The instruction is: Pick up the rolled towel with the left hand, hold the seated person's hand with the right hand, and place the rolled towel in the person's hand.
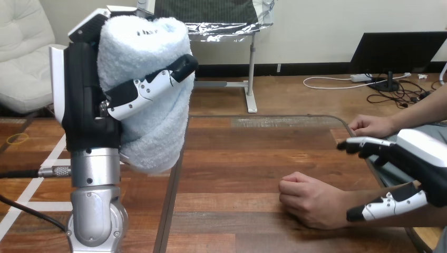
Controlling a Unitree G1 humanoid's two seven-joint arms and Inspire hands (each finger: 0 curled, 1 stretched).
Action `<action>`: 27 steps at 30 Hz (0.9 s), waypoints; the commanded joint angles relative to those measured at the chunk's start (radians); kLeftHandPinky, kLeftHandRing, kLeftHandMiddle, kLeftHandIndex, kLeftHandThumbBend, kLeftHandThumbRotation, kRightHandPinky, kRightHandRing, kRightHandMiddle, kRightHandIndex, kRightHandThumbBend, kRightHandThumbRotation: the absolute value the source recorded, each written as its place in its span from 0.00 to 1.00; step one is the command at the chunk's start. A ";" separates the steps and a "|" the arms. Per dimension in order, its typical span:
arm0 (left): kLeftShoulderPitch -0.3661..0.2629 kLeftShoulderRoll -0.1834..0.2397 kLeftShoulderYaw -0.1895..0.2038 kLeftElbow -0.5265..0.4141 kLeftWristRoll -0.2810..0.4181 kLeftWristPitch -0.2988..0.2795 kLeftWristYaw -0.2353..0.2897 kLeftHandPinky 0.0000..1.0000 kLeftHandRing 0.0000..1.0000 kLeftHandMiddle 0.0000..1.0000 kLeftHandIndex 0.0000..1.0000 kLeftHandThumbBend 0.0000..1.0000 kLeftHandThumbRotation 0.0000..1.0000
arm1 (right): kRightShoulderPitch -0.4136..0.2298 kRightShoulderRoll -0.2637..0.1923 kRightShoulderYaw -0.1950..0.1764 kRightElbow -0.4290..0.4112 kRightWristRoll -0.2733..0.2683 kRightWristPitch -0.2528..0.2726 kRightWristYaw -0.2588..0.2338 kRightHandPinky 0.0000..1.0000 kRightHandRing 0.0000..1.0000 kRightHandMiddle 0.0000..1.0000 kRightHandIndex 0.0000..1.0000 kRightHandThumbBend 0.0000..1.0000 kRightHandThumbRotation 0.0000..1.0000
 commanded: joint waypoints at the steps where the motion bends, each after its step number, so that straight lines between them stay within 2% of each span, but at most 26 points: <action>1: -0.053 -0.011 0.013 -0.017 0.009 -0.013 0.004 0.26 0.31 0.37 0.39 0.60 0.00 | -0.076 -0.039 0.007 0.006 -0.014 0.007 0.000 0.73 0.83 0.85 0.84 1.00 0.39; 7: -0.051 -0.012 0.014 -0.015 0.011 -0.016 0.002 0.26 0.32 0.37 0.39 0.61 0.00 | -0.083 -0.041 0.022 0.036 -0.037 0.000 -0.007 0.75 0.83 0.85 0.84 1.00 0.36; 16: -0.048 -0.013 0.015 -0.017 0.015 -0.017 -0.001 0.25 0.31 0.36 0.39 0.61 0.00 | -0.092 -0.045 0.040 0.048 -0.092 0.022 -0.008 0.78 0.85 0.86 0.86 1.00 0.36; 27: -0.044 -0.012 0.019 -0.015 0.003 -0.017 -0.010 0.24 0.31 0.36 0.39 0.61 0.00 | -0.102 -0.045 0.057 0.069 -0.152 0.006 -0.049 0.80 0.84 0.85 0.86 1.00 0.30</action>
